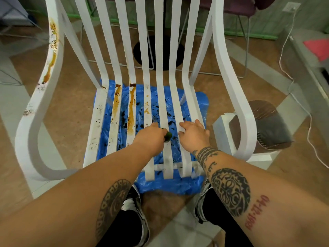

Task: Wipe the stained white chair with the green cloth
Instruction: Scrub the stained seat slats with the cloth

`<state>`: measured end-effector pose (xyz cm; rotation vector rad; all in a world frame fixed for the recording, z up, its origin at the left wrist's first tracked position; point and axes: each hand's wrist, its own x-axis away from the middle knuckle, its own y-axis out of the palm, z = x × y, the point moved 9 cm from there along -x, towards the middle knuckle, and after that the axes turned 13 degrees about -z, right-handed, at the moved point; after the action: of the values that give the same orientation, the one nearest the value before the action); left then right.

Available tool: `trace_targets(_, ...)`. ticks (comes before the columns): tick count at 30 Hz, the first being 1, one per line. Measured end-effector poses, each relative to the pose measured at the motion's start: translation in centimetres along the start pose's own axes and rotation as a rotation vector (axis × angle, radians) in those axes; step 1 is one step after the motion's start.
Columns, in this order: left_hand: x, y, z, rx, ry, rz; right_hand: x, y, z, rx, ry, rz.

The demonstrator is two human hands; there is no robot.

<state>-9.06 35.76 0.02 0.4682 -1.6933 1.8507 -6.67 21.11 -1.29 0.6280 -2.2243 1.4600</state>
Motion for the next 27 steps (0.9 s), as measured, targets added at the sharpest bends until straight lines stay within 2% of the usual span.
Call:
trace_targets(9, 2.4, 2.2, 0.6, 0.013, 0.037, -0.059, 0.3, 0.4, -0.1, 0.23, 0.045, -0.225)
trace_targets(15, 3.1, 1.4, 0.7, 0.058, 0.097, -0.16, 0.2, 0.3, 0.0, 0.28, 0.068, -0.237)
trace_targets(17, 2.7, -0.6, -0.4, 0.187, 0.071, -0.091, 0.0, 0.4, -0.3, 0.301, 0.07, -0.247)
trace_targets(21, 1.1, -4.0, -2.6, 0.363, -0.064, 0.179, -0.4, 0.5, -0.3, 0.316, 0.076, -0.269)
trace_targets(27, -3.3, -4.3, -2.3, 0.328, -0.133, 0.206, -0.5, 0.7, -0.1, 0.304, 0.055, -0.235)
